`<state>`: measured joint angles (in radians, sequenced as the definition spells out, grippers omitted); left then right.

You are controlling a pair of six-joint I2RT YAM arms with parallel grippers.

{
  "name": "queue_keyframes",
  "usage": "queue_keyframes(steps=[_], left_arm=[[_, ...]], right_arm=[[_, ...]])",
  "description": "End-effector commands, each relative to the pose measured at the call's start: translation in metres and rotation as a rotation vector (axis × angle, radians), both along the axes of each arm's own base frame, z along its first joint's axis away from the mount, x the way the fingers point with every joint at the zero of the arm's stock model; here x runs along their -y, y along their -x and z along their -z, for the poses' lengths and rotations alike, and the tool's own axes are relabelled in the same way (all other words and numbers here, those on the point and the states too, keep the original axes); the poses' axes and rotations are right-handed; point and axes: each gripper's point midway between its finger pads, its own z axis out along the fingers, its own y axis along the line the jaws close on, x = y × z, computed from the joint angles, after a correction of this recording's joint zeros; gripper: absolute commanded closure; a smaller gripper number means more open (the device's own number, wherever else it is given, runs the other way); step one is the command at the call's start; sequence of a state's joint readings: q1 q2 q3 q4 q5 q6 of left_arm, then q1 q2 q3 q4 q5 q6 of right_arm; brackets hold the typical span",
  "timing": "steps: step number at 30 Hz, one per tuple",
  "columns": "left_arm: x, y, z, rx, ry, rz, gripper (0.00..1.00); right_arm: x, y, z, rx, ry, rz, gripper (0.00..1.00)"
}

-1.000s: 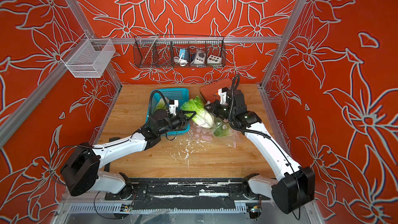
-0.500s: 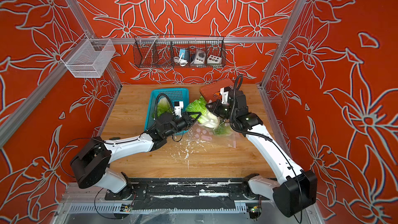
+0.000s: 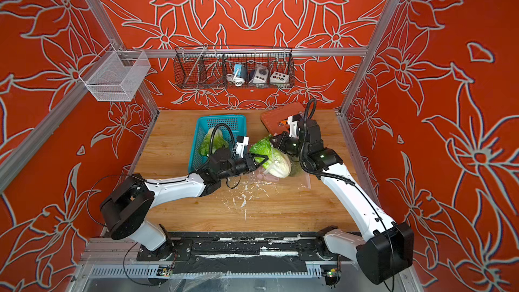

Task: Put the chinese cabbages into a zipper bag and zip it
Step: Place the Chinese cabbage in the zipper food storage bag.

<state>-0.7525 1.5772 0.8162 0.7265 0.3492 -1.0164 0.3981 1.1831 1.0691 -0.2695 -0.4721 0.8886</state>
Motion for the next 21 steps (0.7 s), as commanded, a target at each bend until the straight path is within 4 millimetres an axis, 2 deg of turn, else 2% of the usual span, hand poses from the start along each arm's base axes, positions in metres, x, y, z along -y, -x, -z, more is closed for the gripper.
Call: queue_keyframes(steps=[1, 3, 7, 10, 14, 21], left_arm=[[0.006, 0.013, -0.04, 0.147, 0.001, 0.04, 0.88], [0.021, 0.022, -0.035, 0.172, -0.059, 0.085, 0.85], [0.053, 0.037, -0.005, 0.14, -0.197, 0.249, 0.72], [0.051, 0.034, 0.008, 0.154, -0.273, 0.301, 0.64], [0.048, 0.041, -0.008, 0.226, -0.237, 0.39, 0.53], [0.014, 0.021, -0.018, 0.182, -0.256, 0.31, 0.42]], right_arm=[[0.001, -0.004, -0.019, 0.08, -0.01, 0.012, 1.0], [-0.003, -0.006, -0.025, 0.085, -0.023, -0.003, 1.0], [-0.008, -0.008, -0.031, 0.1, -0.039, -0.024, 1.0], [-0.004, -0.006, -0.031, 0.108, -0.038, -0.005, 1.0], [0.002, -0.002, -0.035, 0.138, -0.028, 0.009, 1.0], [0.007, 0.002, -0.058, 0.177, -0.104, 0.036, 1.0]])
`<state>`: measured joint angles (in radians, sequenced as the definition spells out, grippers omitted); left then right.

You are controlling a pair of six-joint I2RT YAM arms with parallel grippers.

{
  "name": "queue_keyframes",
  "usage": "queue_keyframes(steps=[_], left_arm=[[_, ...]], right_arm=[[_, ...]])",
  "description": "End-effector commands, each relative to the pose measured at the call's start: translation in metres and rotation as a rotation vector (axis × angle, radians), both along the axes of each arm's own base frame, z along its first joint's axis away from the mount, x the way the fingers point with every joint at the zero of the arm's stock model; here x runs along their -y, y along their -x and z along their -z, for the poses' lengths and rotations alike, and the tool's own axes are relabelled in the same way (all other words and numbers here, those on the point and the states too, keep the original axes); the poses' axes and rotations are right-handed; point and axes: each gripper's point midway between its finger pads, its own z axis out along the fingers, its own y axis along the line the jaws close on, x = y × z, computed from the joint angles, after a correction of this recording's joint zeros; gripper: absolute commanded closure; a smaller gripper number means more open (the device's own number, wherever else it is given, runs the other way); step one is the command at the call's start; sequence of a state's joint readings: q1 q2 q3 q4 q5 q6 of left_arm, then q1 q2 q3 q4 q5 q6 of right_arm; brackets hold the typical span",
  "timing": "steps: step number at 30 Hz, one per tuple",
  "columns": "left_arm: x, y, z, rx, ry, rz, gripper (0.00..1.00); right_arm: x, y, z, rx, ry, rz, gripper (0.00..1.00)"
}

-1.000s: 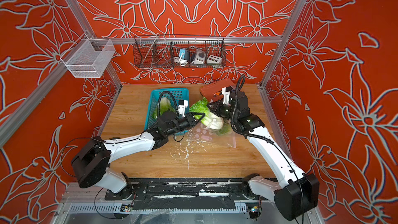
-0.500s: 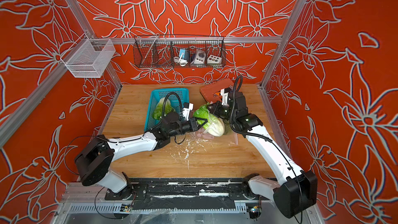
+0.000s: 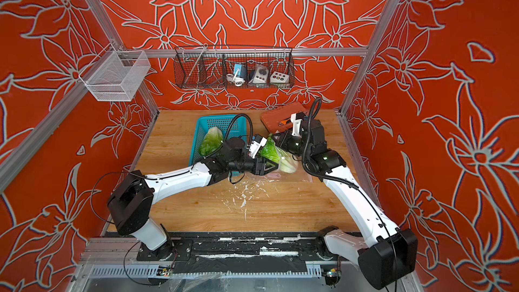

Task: Put the chinese cabbages into a zipper bag and zip it
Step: Place the Chinese cabbage in the zipper food storage bag.

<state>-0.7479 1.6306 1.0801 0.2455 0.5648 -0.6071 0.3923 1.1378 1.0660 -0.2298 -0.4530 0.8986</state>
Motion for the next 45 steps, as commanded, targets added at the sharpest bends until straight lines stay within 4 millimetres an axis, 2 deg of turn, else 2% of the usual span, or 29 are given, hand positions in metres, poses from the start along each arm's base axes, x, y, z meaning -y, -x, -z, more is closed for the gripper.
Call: queue_keyframes(steps=[1, 5, 9, 12, 14, 18, 23, 27, 29, 31, 33, 34, 37, 39, 42, 45], left_arm=[[-0.017, 0.002, -0.028, 0.029, 0.02, 0.009, 0.41], [-0.04, 0.002, -0.046, 0.035, 0.012, -0.041, 0.37], [-0.081, -0.008, -0.057, 0.014, 0.047, -0.164, 0.37], [-0.104, -0.018, -0.044, -0.054, 0.084, -0.266, 0.42], [-0.107, -0.021, -0.028, -0.098, 0.064, -0.286, 0.43], [-0.099, -0.019, -0.01, -0.179, 0.101, -0.265, 0.43], [-0.093, -0.025, -0.012, -0.195, 0.15, -0.257, 0.44], [-0.096, -0.027, 0.004, -0.228, 0.137, -0.293, 0.49], [-0.098, -0.026, -0.003, -0.206, 0.163, -0.299, 0.48], [-0.094, -0.025, -0.017, -0.171, 0.196, -0.268, 0.45], [-0.084, -0.026, -0.028, -0.123, 0.177, -0.227, 0.42], [-0.08, -0.026, -0.026, -0.112, 0.154, -0.215, 0.4], [-0.059, -0.027, -0.008, -0.126, 0.1, -0.154, 0.39], [-0.038, -0.019, 0.002, -0.171, 0.123, -0.095, 0.39], [-0.006, -0.006, -0.007, -0.171, 0.169, -0.021, 0.41], [0.0, -0.012, -0.004, -0.168, 0.148, -0.05, 0.46]], right_arm=[[0.002, 0.0, -0.037, 0.109, -0.074, 0.015, 1.0], [0.003, -0.001, -0.04, 0.106, -0.081, 0.023, 1.0], [0.001, -0.003, -0.041, 0.093, -0.104, 0.016, 1.0], [-0.001, -0.004, -0.042, 0.093, -0.114, 0.013, 1.0], [0.0, -0.005, -0.042, 0.093, -0.116, 0.016, 1.0], [-0.002, -0.005, -0.04, 0.082, -0.123, 0.01, 1.0], [-0.003, -0.004, -0.037, 0.075, -0.125, 0.001, 1.0], [-0.002, -0.003, -0.036, 0.075, -0.123, 0.007, 1.0], [-0.002, -0.003, -0.035, 0.074, -0.119, 0.006, 1.0], [-0.003, -0.003, -0.03, 0.058, -0.11, -0.001, 1.0], [-0.006, -0.001, -0.023, 0.037, -0.113, -0.018, 1.0], [-0.007, -0.001, -0.021, 0.028, -0.119, -0.022, 1.0], [-0.008, -0.001, -0.016, 0.013, -0.134, -0.026, 1.0], [-0.01, -0.001, -0.015, 0.008, -0.136, -0.031, 1.0], [-0.014, 0.0, -0.012, -0.013, -0.151, -0.054, 1.0], [-0.013, 0.003, -0.015, -0.009, -0.159, -0.054, 1.0]])
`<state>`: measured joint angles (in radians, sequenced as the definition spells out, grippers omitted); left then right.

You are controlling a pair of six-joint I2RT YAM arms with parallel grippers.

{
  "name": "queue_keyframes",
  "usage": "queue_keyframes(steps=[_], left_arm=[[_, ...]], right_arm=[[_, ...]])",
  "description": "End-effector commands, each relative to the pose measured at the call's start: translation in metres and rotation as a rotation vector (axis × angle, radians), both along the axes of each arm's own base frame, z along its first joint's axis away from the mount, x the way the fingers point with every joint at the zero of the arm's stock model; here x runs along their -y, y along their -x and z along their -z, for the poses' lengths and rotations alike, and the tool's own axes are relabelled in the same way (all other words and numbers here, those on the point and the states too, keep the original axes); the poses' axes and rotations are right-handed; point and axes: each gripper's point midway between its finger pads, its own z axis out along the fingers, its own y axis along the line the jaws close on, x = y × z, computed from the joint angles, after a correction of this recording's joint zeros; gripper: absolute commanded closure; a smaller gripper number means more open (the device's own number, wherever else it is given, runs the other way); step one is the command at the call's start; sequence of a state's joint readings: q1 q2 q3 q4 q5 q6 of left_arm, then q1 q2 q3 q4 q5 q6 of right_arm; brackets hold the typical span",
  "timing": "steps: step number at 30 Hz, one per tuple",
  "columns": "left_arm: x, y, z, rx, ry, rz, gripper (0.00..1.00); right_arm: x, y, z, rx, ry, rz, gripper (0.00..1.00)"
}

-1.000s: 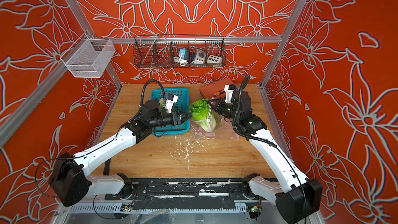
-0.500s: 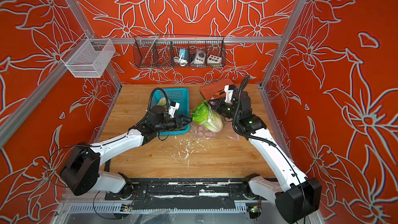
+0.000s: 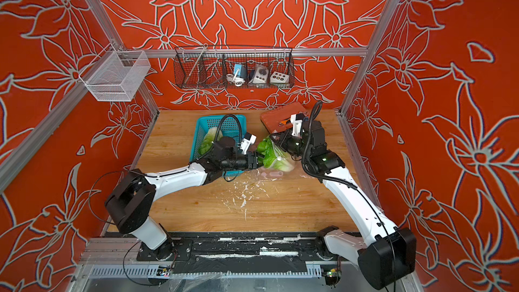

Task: Put the chinese cabbages into a zipper bag and zip it
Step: Place the Chinese cabbage in the zipper food storage bag, then adjust the zipper food storage bag at the center of the board.

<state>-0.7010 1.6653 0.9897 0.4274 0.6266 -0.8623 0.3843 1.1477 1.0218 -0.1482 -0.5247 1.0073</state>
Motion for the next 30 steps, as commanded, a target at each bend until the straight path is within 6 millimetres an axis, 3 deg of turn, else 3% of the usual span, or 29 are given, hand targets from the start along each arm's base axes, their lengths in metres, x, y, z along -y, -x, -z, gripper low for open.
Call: queue_keyframes(steps=[1, 4, 7, 12, 17, 20, 24, 30], left_arm=[[0.008, -0.005, -0.015, 0.041, 0.016, -0.005, 0.48], [0.002, -0.01, -0.005, 0.044, -0.062, -0.024, 0.49], [-0.014, -0.009, -0.013, 0.061, -0.087, -0.03, 0.45], [-0.062, -0.004, -0.04, 0.124, -0.125, -0.079, 0.3], [-0.099, -0.001, -0.042, 0.131, -0.156, -0.133, 0.29], [-0.1, 0.003, -0.033, 0.096, -0.11, -0.142, 0.34], [-0.088, -0.003, -0.016, 0.036, -0.07, -0.135, 0.39], [-0.07, -0.008, -0.006, 0.002, -0.04, -0.124, 0.43]], right_arm=[[-0.004, 0.003, -0.021, 0.059, -0.056, -0.023, 1.0], [0.0, 0.005, -0.026, 0.082, -0.039, -0.016, 1.0], [0.006, 0.006, -0.025, 0.088, -0.001, 0.003, 1.0], [0.018, -0.001, -0.018, 0.062, 0.013, 0.048, 1.0], [0.018, -0.005, -0.022, 0.058, -0.004, 0.052, 1.0], [0.015, -0.007, -0.023, 0.051, -0.022, 0.045, 1.0], [0.013, -0.008, -0.023, 0.044, -0.031, 0.04, 1.0], [0.013, -0.008, -0.02, 0.034, -0.025, 0.041, 1.0]])
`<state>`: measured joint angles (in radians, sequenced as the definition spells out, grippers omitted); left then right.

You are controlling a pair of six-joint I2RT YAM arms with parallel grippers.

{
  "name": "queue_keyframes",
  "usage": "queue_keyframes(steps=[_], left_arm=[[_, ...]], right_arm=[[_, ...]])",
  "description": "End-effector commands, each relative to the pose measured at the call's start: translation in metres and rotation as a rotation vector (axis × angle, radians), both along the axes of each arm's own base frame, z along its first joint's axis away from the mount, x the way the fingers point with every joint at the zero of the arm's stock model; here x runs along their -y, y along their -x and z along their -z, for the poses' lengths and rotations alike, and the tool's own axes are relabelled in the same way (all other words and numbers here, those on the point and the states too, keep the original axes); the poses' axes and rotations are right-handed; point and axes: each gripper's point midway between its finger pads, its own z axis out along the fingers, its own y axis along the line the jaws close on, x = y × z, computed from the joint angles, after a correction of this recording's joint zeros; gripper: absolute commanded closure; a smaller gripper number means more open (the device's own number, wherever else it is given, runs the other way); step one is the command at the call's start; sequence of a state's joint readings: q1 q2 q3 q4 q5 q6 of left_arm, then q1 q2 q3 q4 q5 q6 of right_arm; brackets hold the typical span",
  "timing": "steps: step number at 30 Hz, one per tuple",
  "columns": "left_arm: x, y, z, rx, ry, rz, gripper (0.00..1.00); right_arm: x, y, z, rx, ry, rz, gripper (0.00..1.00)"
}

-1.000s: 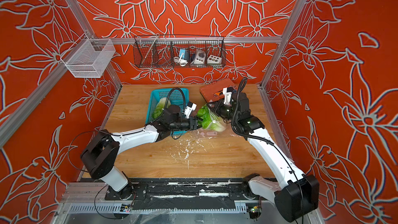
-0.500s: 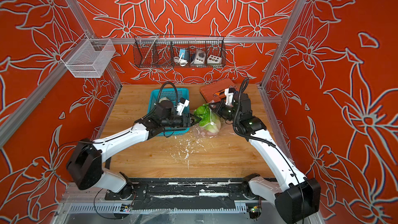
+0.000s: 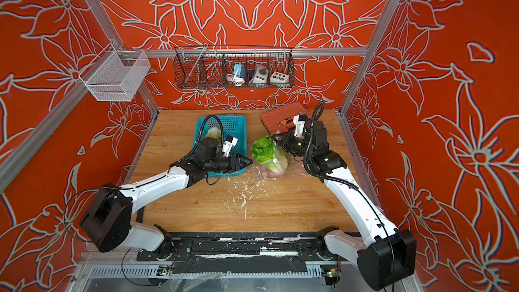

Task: Put the chinese cabbages into a zipper bag and zip it
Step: Adjust the zipper food storage bag at the center of the board.

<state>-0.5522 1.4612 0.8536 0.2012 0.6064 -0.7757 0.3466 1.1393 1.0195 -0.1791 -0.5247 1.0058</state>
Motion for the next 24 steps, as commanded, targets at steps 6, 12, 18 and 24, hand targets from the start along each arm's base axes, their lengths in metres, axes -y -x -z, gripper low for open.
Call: queue_keyframes(steps=[6, 12, 18, 24], left_arm=[[0.026, -0.006, -0.025, 0.062, 0.096, 0.033, 0.44], [0.041, -0.009, -0.015, 0.048, 0.088, 0.061, 0.46], [0.062, -0.012, -0.017, 0.033, 0.146, 0.077, 0.58], [0.068, -0.02, -0.027, 0.028, 0.205, 0.043, 0.75]], right_arm=[[-0.002, -0.005, -0.023, 0.049, -0.042, -0.003, 1.0], [-0.004, -0.006, -0.025, 0.046, -0.064, -0.007, 1.0], [-0.005, -0.006, -0.025, 0.036, -0.079, -0.004, 1.0], [0.0, -0.007, -0.03, 0.05, -0.079, 0.032, 1.0]])
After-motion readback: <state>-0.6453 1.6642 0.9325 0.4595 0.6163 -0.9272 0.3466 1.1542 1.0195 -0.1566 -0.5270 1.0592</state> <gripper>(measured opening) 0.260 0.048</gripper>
